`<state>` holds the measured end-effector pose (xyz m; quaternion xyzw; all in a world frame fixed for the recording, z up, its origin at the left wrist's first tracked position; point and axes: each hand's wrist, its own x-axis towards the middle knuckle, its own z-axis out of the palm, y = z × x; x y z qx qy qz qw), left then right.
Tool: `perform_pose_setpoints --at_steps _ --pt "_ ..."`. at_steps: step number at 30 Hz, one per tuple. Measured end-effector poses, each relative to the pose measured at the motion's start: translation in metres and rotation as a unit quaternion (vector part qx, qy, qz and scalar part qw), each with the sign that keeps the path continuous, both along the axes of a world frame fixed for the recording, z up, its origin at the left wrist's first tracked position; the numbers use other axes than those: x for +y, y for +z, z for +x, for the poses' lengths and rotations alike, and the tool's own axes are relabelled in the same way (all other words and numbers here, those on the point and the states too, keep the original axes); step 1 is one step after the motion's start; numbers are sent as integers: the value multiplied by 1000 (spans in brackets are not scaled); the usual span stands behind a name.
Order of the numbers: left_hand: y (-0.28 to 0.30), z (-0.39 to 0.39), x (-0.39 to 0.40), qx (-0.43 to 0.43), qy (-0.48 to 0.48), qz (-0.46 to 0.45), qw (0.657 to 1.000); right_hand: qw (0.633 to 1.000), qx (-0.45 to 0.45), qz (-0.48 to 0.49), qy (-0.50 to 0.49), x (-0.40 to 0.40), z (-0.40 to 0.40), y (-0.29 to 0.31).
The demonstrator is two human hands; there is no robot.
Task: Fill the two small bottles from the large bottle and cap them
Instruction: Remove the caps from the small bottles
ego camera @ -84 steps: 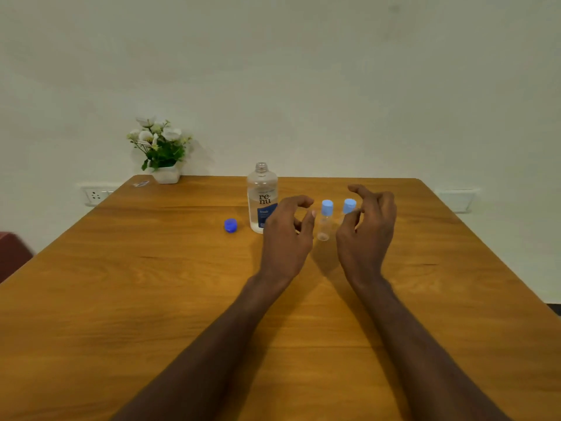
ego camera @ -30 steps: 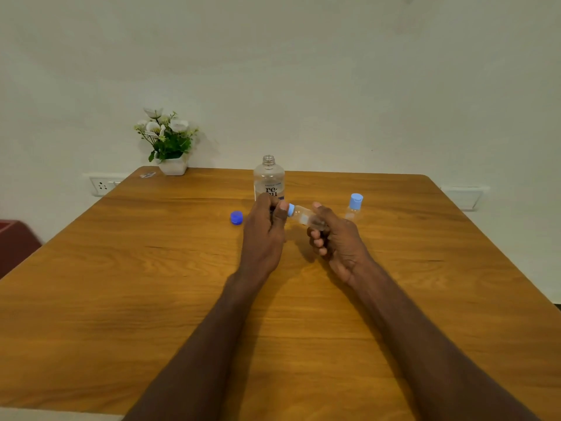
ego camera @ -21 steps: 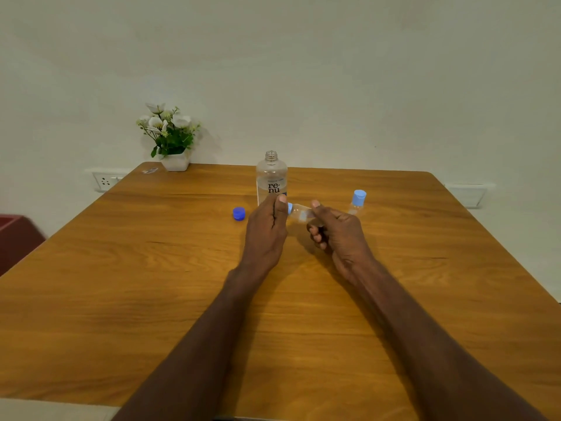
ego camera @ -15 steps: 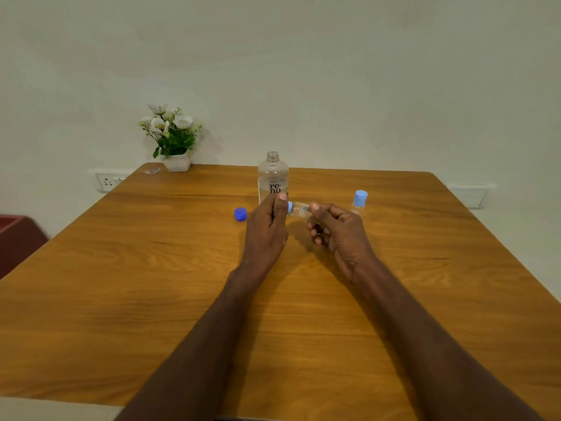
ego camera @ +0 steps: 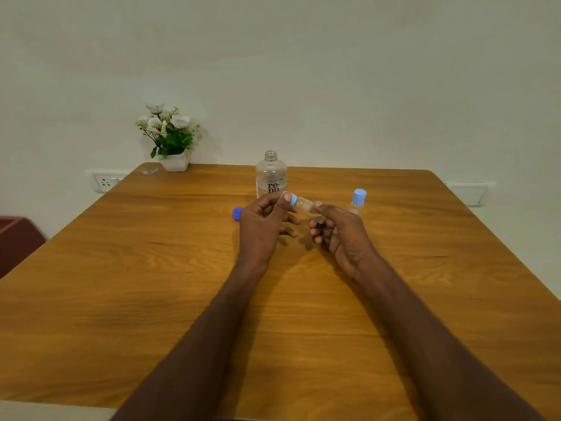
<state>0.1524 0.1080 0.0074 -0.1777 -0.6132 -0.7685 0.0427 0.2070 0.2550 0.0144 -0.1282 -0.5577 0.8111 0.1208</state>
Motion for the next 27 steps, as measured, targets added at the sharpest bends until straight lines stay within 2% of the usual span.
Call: perform_pose_setpoints --at_steps 11,17,21,27 --pt "3 0 0 -34 -29 61 997 998 -6 -37 49 -2 3 5" --pt "2 0 0 -35 -36 64 997 999 -9 -22 41 -1 1 3" --pt "2 0 0 -38 -30 65 997 997 6 -30 73 -1 1 3" --pt "1 -2 -1 -45 -38 74 996 997 -19 -31 67 -1 0 3"
